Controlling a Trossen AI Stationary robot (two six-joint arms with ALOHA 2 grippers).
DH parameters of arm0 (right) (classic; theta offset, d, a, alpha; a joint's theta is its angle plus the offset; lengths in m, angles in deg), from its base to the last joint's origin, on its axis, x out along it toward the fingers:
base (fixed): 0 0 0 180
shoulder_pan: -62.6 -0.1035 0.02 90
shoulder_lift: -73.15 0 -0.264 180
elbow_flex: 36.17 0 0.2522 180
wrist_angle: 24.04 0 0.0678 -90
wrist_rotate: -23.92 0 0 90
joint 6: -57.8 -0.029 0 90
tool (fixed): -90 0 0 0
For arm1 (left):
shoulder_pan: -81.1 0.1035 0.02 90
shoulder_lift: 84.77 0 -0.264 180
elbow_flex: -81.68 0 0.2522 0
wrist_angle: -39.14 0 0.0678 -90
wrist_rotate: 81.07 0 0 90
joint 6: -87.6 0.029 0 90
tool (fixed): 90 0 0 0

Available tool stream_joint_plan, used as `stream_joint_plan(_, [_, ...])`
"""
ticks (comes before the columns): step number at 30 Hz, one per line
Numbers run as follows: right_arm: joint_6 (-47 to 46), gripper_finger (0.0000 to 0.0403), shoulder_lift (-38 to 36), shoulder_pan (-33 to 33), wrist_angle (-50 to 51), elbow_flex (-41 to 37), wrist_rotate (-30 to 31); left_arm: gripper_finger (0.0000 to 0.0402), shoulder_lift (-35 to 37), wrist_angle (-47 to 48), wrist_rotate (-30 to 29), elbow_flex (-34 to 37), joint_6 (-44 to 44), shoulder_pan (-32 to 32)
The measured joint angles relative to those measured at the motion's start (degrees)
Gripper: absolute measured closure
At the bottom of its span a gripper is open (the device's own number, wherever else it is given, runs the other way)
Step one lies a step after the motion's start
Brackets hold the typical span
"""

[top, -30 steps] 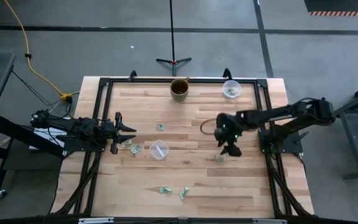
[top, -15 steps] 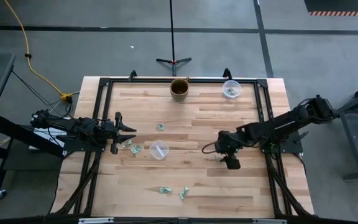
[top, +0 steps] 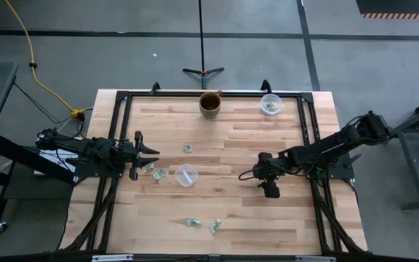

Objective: Pick and place items into bin
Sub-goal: Put the stevia packet into the top transparent bin

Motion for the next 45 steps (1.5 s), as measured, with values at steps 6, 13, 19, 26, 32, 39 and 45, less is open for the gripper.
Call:
stream_joint_plan(6, [-0.54, 0.0209, 0.00, 0.00, -1.35, -1.09, 0.03, 0.0261, 0.00, -0.04, 0.02, -0.01, 0.00, -0.01])
stream_joint_plan(13, [-1.37, 0.0227, 0.00, 0.04, -2.24, -1.55, -1.34, 0.0261, -0.01, -0.09, 0.02, 0.01, -0.01, -0.01])
stream_joint_plan(19, [-1.18, 0.0253, 0.00, 0.04, -2.68, -1.55, -1.82, 0.0261, 0.00, -0.02, -0.89, -0.01, 0.00, 0.01])
stream_joint_plan(26, [-1.99, 0.0284, 3.06, 0.04, -3.46, -1.40, -3.99, 0.0261, 0.01, -0.04, -1.31, 0.00, 0.00, 0.01])
stream_joint_plan(32, [-0.02, 0.0294, 6.36, 0.11, -6.39, -1.20, -3.56, 0.0261, 0.01, -0.04, -1.66, -0.01, 0.00, 0.01])
stream_joint_plan(39, [5.49, 0.0393, 5.75, 0.29, -9.24, -1.47, -3.52, 0.0261, -0.01, -0.04, -1.68, 0.01, 0.00, 0.01])
stream_joint_plan(45, [9.29, 0.0399, 4.57, 2.79, -10.94, -1.37, -0.96, 0.0261, 0.00, -0.04, -1.66, 0.01, -0.02, 0.01])
